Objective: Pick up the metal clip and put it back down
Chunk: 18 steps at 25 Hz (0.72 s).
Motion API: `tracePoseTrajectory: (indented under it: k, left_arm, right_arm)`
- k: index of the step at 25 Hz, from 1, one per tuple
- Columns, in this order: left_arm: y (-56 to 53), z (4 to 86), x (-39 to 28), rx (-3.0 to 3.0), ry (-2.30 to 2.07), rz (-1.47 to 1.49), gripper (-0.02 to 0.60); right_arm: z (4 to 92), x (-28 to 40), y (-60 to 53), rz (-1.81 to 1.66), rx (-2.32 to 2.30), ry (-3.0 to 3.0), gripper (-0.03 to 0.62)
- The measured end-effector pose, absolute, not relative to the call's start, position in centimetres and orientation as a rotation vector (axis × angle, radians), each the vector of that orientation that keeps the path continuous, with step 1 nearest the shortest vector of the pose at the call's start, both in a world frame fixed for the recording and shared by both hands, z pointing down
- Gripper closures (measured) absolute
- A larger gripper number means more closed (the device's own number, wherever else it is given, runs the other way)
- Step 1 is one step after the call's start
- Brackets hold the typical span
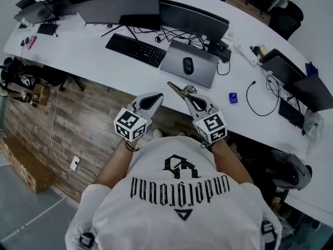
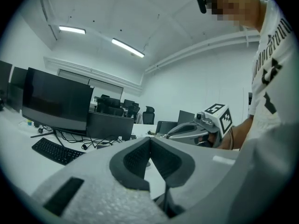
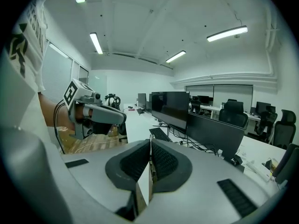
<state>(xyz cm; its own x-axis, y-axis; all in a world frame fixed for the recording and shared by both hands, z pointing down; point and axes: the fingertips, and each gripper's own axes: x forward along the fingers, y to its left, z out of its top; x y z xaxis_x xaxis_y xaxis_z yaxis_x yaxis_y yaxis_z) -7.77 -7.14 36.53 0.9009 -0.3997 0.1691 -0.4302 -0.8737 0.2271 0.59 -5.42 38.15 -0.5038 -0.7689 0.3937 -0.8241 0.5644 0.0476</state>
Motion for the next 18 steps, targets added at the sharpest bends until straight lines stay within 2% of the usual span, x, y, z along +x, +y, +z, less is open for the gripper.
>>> tracePoseTrajectory:
  k: [7, 18]
  left_arm:
    - [-7.9, 37.2, -11.3, 2.806, -0.597, 0.187, 0.569]
    - [-9.4, 38.8, -12.1, 2.787, -0.614, 0.195, 0.569]
  right_arm:
    - [38.3, -1.9, -6.4, 0.183, 1.341, -2.401, 0.574]
    - [40.3, -2.2, -7.7, 0.216, 1.322, -2.390, 0.574]
